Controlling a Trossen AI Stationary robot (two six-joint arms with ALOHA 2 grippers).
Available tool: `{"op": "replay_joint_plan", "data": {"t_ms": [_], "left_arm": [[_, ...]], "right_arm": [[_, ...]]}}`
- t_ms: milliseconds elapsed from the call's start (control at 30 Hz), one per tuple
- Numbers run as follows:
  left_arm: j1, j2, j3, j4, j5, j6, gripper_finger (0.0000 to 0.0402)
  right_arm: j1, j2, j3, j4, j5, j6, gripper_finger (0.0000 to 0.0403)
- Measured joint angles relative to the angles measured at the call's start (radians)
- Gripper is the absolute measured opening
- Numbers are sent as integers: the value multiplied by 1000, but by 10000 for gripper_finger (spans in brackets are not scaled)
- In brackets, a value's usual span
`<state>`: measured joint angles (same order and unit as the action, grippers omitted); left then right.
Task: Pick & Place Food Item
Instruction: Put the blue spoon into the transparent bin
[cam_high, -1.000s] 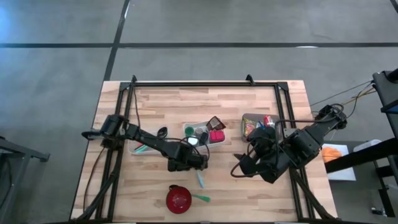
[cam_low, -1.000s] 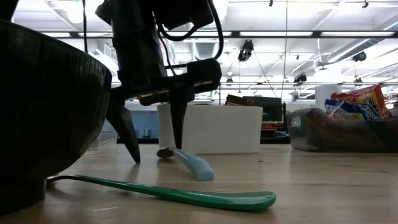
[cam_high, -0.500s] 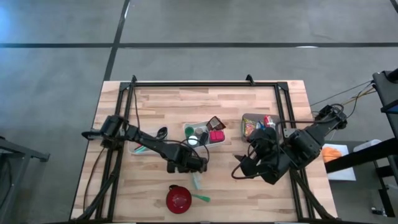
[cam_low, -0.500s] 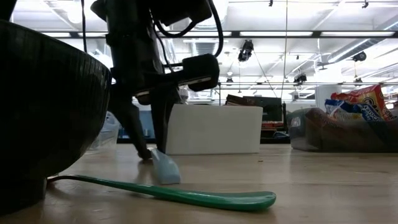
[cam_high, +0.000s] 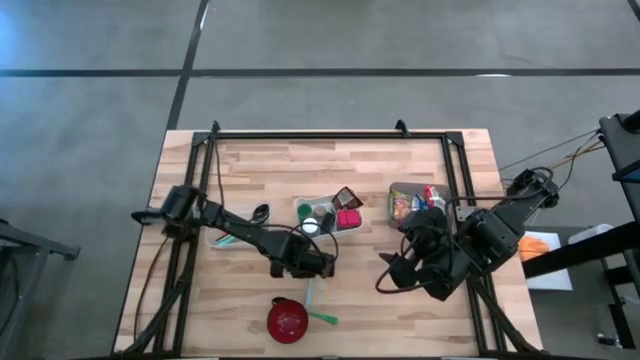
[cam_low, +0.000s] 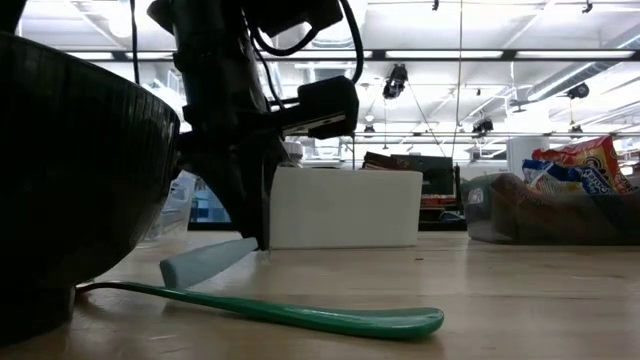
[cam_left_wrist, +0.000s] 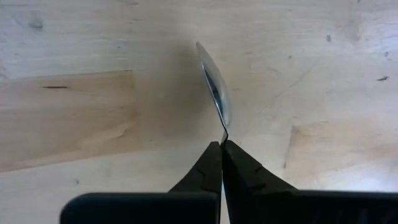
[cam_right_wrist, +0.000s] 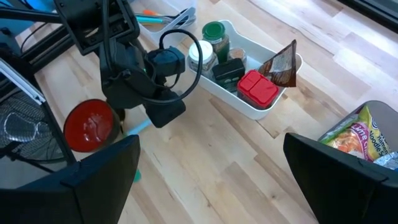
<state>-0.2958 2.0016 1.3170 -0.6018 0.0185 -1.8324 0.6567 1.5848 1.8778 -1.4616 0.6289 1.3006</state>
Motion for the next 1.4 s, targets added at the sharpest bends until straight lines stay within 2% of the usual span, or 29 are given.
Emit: {"op": "replay_joint_plan", "data": {"t_ms": [133, 333, 733, 867, 1133, 1300, 1400], "left_arm": [[-1, -8, 3, 28, -6, 11, 1], [-2, -25, 33, 134, -22, 107, 0], [-2, -58, 203, 104, -57, 441, 0], [5, -65, 294, -23, -75, 522, 0], [15, -116, 465, -484, -212, 675, 0], [27, -184, 491, -714, -296, 728, 0], [42, -247, 449, -799, -323, 746, 0]], "right_arm": [[0, 0, 0, 0, 0, -8, 394], [0, 0, 0, 0, 1, -22, 394], [0, 0, 0, 0, 2, -29, 394], [0, 0, 0, 0, 2, -29, 394], [0, 0, 0, 0, 3, -44, 394], [0, 0, 0, 0, 17, -44, 394], [0, 0, 0, 1, 26, -45, 394]]}}
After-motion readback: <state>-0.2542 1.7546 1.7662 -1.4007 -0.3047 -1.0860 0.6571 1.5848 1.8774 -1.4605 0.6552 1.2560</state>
